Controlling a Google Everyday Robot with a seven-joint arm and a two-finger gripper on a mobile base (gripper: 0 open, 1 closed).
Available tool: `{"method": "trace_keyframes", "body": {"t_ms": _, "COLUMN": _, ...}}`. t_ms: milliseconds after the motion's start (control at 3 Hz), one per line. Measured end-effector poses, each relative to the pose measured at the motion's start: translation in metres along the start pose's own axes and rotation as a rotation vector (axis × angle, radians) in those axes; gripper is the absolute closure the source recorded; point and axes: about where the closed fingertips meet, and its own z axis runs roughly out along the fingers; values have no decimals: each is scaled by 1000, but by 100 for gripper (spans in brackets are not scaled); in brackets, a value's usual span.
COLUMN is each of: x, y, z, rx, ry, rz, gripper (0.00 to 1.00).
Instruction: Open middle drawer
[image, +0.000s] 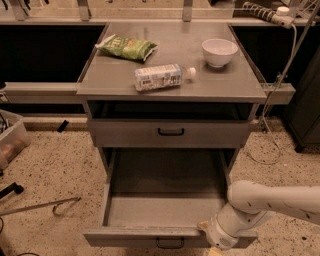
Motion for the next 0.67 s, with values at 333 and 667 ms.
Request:
{"method": "trace_keyframes", "body": {"t_ms": 333, "x": 4, "y": 11, "z": 5, "rx": -37, "ry": 3, "rz": 8, "gripper": 0}}
{"method": "trace_keyframes", "body": {"t_ms": 667, "x": 10, "y": 27, "z": 0, "rx": -60, "ry": 2, "rz": 30, "gripper": 0}}
